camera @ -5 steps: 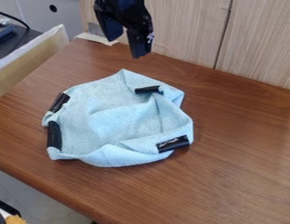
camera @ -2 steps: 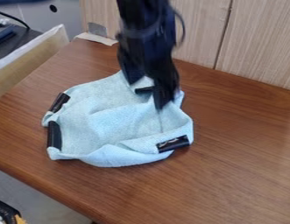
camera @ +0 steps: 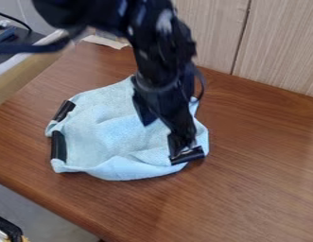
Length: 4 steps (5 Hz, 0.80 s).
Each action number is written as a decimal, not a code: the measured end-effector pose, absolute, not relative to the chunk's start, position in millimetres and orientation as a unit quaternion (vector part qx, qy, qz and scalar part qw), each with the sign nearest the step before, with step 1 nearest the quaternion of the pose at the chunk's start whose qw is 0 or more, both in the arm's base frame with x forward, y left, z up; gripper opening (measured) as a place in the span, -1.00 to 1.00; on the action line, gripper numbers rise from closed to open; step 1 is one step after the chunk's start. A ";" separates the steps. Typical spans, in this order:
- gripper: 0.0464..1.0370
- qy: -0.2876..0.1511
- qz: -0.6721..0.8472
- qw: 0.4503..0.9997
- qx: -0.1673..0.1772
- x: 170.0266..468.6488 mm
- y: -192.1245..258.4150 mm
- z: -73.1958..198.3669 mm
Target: Fold the cloth from bottom right to top left
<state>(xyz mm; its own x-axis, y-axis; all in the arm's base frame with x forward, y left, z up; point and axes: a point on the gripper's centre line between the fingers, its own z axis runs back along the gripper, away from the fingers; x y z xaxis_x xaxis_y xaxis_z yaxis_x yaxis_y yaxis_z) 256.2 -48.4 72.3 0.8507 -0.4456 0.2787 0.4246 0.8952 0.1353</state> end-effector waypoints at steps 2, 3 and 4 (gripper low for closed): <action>0.86 -0.116 -0.233 0.964 0.058 253.3 -66.0 37.1; 0.50 -0.109 -0.227 0.966 0.065 256.1 -65.2 31.0; -0.10 -0.115 -0.223 0.966 0.065 259.6 -66.2 34.0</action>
